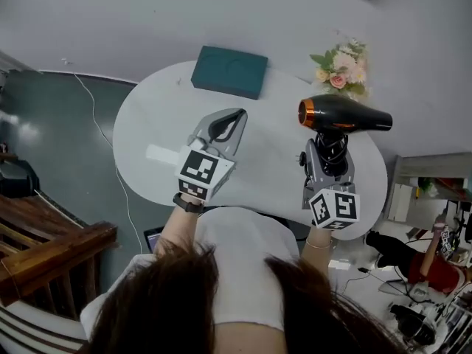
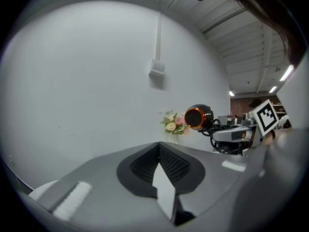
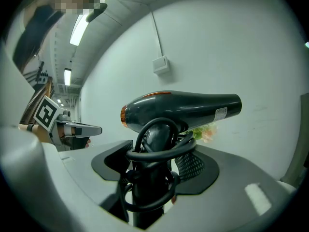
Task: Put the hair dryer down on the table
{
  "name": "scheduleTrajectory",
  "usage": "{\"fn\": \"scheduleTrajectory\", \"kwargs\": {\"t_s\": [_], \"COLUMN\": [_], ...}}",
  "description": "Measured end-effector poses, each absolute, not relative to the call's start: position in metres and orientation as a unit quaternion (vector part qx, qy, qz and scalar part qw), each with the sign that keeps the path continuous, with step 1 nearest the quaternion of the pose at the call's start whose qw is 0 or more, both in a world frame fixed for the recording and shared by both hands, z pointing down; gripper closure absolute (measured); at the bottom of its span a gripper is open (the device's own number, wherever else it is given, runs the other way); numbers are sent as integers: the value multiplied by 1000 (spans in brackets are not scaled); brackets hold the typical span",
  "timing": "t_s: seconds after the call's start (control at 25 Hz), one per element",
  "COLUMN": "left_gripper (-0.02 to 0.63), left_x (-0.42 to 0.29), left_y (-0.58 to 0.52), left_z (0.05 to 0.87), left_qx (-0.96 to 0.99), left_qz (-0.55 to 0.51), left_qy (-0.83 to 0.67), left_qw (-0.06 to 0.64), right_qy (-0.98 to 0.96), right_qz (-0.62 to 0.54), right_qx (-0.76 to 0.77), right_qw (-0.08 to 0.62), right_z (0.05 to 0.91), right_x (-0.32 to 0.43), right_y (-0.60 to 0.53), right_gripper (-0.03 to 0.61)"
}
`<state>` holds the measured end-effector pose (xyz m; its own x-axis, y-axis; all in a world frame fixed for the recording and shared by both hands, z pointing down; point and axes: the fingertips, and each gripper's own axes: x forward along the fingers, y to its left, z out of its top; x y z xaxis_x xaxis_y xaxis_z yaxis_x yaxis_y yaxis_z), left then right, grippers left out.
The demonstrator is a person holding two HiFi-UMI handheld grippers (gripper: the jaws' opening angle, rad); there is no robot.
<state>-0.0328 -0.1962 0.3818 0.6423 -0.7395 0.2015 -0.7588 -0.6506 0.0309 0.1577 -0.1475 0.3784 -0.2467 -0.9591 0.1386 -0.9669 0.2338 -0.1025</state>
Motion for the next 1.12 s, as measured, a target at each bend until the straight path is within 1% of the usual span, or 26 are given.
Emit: {"fn": "scheduleTrajectory", "kwargs": {"t_s": [0.56,1.12], "left_gripper": [555,555], "left_x": [-16,-10], "left_y": [-218,-223], "left_z": [399,423], "left_qx": [917,916], "left_qz": [97,98], "left_qy": [-381,-377], "left_qw": [72,92], "right_qy": [-773,-775], "right_qz": [97,143], "right_qx": [625,612], "right_qw": [43,72], "right_z": [390,436], "right_x": [162,147], "right_y": [-161,-158], "right_gripper": [302,302]}}
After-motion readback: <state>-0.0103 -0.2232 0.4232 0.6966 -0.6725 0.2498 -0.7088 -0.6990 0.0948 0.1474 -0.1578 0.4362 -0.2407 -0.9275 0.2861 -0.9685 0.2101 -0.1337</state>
